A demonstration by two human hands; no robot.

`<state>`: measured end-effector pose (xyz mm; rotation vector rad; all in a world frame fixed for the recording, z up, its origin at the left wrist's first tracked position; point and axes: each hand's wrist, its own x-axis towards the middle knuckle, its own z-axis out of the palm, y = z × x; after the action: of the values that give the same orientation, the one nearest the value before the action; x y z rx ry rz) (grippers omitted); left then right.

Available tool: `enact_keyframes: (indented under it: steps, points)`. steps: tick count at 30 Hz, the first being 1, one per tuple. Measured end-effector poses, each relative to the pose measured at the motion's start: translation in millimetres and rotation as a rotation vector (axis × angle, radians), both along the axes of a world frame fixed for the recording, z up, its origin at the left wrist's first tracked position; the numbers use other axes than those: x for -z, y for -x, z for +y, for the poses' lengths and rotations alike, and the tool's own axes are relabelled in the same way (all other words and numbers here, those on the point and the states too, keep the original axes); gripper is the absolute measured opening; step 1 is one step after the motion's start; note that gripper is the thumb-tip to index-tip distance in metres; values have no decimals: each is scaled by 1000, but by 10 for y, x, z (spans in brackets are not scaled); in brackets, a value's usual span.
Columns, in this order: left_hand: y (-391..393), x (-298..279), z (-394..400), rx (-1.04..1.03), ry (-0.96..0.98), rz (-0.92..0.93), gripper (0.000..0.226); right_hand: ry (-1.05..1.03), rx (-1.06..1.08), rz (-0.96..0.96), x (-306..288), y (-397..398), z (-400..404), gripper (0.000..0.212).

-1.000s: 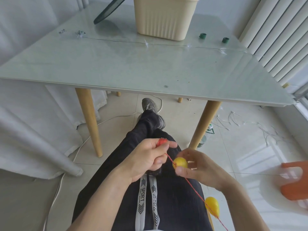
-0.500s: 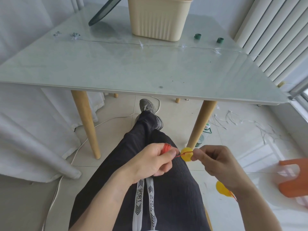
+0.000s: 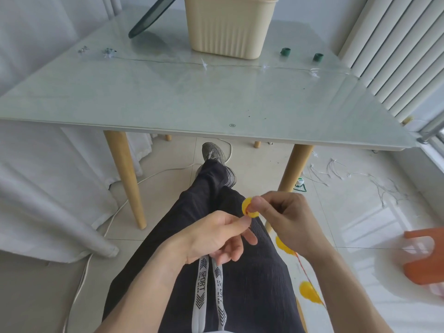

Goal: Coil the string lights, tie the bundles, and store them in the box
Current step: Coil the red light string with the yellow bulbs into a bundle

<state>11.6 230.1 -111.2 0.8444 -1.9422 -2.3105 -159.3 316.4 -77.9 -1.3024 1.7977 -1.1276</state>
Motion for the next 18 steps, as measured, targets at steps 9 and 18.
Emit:
enact_keyframes:
  steps: [9, 18]
  points:
    - [-94, 54, -117, -458, -282, 396, 51, -61, -56, 72, 43, -7, -258, 29]
    - [-77, 93, -166, -566, -415, 383, 47, -292, -100, 74, 250, 40, -231, 26]
